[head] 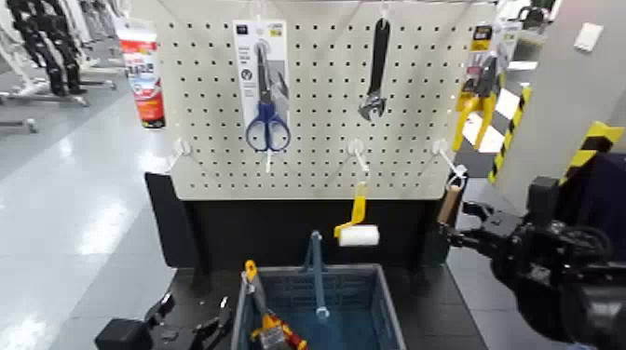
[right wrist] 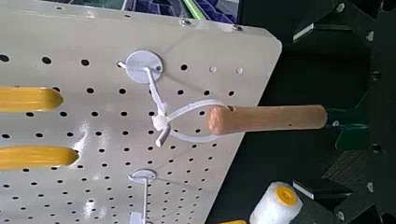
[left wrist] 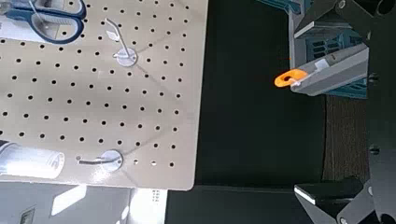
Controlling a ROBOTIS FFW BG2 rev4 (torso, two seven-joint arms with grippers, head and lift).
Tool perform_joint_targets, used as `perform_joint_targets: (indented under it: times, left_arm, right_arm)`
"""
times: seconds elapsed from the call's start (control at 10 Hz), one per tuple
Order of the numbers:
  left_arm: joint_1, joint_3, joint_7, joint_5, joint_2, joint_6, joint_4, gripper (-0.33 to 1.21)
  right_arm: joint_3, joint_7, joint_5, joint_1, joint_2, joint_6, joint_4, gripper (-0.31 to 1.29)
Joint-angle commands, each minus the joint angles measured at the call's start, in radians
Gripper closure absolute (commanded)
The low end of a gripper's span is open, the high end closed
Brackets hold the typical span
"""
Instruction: Put the tool with the wooden handle into the crate.
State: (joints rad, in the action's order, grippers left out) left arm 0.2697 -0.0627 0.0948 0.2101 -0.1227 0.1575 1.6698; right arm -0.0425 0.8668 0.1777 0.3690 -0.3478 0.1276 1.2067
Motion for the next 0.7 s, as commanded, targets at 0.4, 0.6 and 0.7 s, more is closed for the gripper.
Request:
perform_joint_targets:
  times: [0.4, 0.6, 0.7]
  left_arm:
    - [-0.007, 0.000, 0.006, 0.000, 0.002, 0.007, -0.009, 0.15]
    - [-0.007, 0.000, 0.006, 0.000, 0.000, 0.008, -0.010, 0.15]
    - [-0.006, 0.000, 0.008, 0.000, 0.002, 0.010, -0.010, 0.15]
  right_arm:
    - [0.026, -0.006, 0.009, 0.008, 0.004, 0.000, -0.013, 1.03]
    - [0.027, -0.012, 0.003, 0.005, 0.006, 0.003, -0.012, 1.17]
    - [0.027, -0.014, 0.003, 0.005, 0.007, 0.003, -0.009, 1.18]
